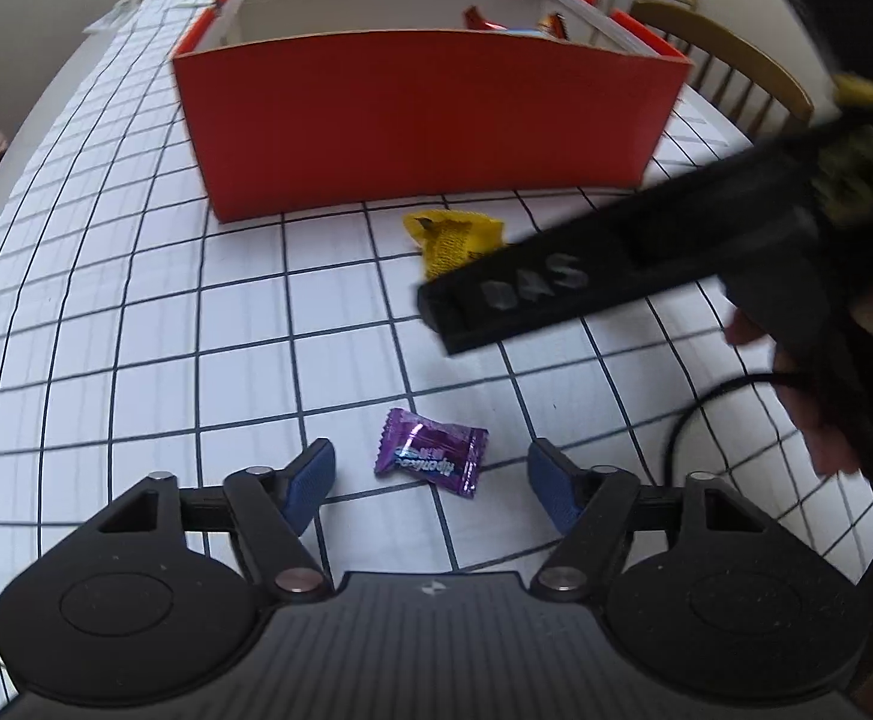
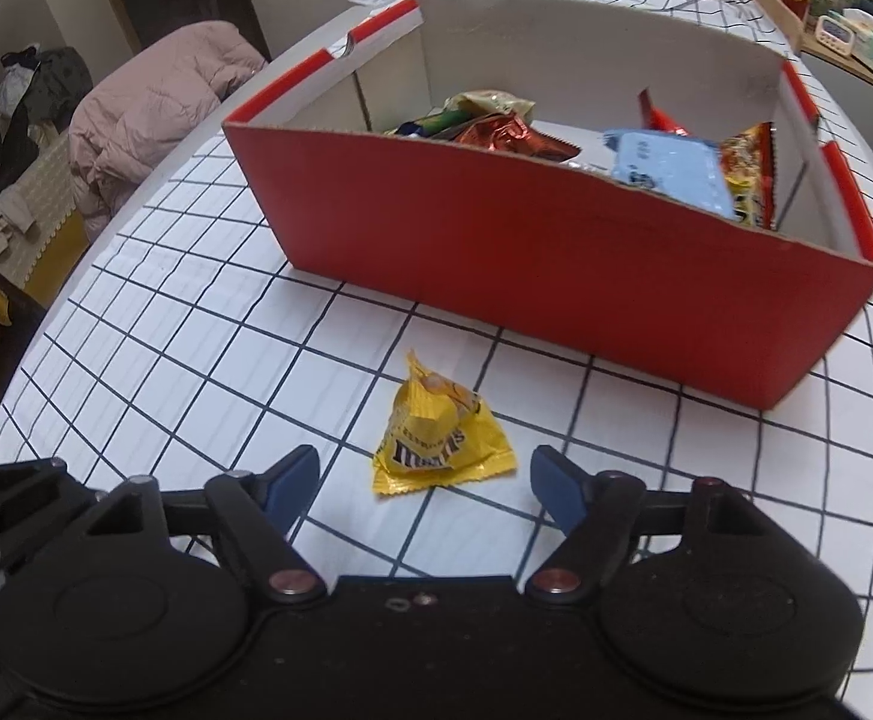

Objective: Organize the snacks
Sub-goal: 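Move both tools back toward the purple candy and yellow M&M's bag, then grasp the purple candy with the left tool while the right tool grasps the yellow M&M's bag, then lift and carry the candy and M&M's bag with both tools over the box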

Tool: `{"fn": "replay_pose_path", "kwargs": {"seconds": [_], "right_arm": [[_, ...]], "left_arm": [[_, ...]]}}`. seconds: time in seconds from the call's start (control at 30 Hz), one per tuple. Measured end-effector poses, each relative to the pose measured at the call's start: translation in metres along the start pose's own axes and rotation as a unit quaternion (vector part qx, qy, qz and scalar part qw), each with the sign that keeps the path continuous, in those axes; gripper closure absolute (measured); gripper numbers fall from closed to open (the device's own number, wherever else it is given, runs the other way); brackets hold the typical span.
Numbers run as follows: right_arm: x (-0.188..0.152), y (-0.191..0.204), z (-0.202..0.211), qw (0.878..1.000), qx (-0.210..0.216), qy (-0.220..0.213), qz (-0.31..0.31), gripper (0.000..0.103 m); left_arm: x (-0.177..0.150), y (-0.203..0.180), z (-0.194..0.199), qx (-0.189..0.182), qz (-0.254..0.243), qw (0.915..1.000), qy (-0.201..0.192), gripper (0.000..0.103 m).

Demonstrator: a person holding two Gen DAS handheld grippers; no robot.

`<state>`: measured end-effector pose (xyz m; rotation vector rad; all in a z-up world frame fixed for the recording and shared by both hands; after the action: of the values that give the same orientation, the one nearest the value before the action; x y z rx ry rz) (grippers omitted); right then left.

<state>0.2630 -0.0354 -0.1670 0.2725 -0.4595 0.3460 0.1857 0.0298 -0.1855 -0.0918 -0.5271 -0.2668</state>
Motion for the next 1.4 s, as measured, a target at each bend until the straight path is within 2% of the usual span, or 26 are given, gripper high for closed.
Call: {"fn": "replay_pose_path", "kwargs": {"seconds": [0.2, 0.33, 0.5, 0.67, 0.7, 1.0, 1.4], "right_arm": [[0.000, 0.008, -0.013, 1.000, 0.000, 0.012, 0.026, 0.042], [0.000, 0.009, -0.016, 0.999, -0.007, 0.010, 0.038, 0.045], [0.001, 0.009, -0.015, 0.998, -0.021, 0.002, 0.054, 0.062], [-0.002, 0.009, -0.011, 0.998, -0.027, -0.008, 0.062, 0.069], [-0.003, 0.009, -0.010, 0.998, -0.026, -0.010, 0.061, 0.072], [-0.015, -0.006, 0.013, 0.999, -0.023, -0.028, 0.026, 0.075], [-0.053, -0.018, 0.059, 0.999, -0.013, -0.047, -0.004, 0.075]], "left_arm": [[-0.003, -0.003, -0.004, -0.002, -0.015, 0.9999, 0.005, 0.050], [-0.003, -0.003, -0.005, -0.001, -0.022, 0.9998, 0.003, 0.056], [-0.001, -0.001, -0.005, 0.000, -0.021, 0.9998, 0.002, 0.070], [-0.001, -0.005, -0.003, 0.008, -0.029, 0.9995, -0.003, 0.079], [-0.001, -0.005, -0.003, 0.007, -0.028, 0.9996, -0.004, 0.084], [0.001, 0.001, 0.001, -0.008, 0.004, 0.9999, -0.005, 0.091], [-0.006, -0.008, 0.022, -0.011, 0.024, 0.9995, -0.016, 0.095]]}}
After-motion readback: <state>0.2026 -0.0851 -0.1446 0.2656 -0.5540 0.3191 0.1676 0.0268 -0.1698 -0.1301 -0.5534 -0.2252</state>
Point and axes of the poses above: each gripper's, at about its wrist camera, not at the fingertips, and z roughly against the way its jaws point, y to its left, x to its top, the point moved 4 cm from there along -z, roughly the way its jaws point, and after that the axes turned 5 degrees about -z, right-handed, at the moved point
